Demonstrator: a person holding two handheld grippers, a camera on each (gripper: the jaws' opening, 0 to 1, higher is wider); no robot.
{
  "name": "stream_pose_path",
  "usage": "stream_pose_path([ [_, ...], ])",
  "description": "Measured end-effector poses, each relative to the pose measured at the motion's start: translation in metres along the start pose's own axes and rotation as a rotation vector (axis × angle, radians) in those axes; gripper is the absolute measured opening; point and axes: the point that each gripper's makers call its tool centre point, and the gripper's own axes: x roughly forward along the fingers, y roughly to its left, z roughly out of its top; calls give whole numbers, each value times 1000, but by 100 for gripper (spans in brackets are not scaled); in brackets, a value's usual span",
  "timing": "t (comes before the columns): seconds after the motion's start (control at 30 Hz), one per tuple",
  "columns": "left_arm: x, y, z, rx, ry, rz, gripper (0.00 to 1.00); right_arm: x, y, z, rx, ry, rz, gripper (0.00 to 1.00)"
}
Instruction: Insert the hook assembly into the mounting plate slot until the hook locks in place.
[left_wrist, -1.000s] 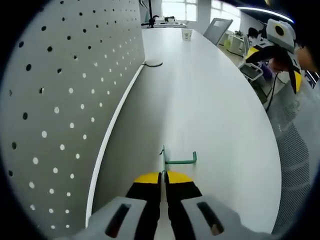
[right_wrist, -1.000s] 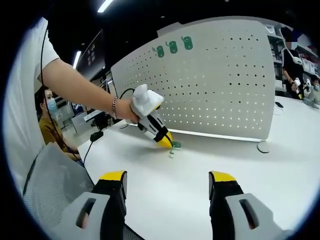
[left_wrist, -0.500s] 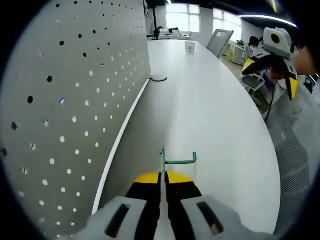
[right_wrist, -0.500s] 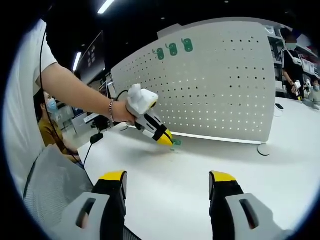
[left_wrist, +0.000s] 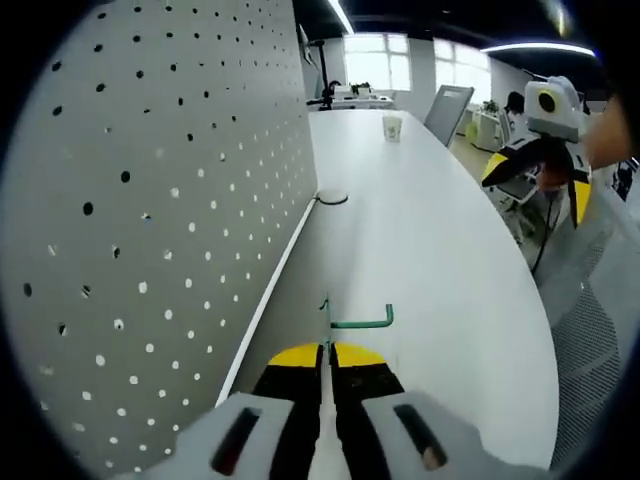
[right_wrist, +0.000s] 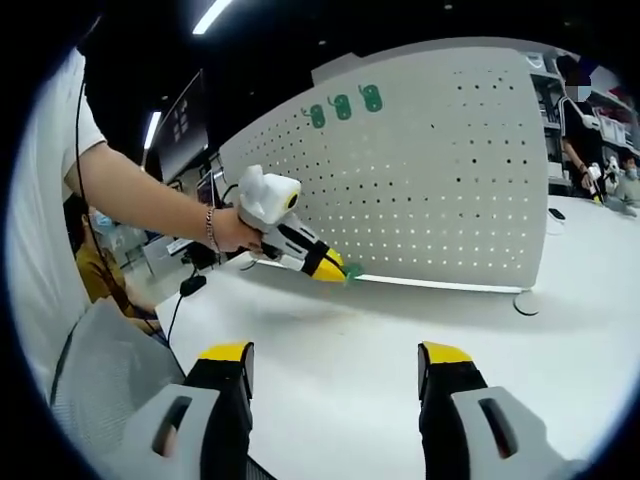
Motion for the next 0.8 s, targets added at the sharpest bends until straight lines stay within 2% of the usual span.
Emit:
stream_pose_path([
  [0.37, -20, 1, 17, -11, -101, 59, 3, 2, 4, 7, -6, -12, 8, 64],
  [0.7, -39, -1, 29, -6, -160, 121, 3, 5, 7, 12, -3, -31, 19, 64],
  [0.8, -44, -2, 34, -28, -188, 133, 3, 5, 9, 14, -3, -33, 22, 64],
])
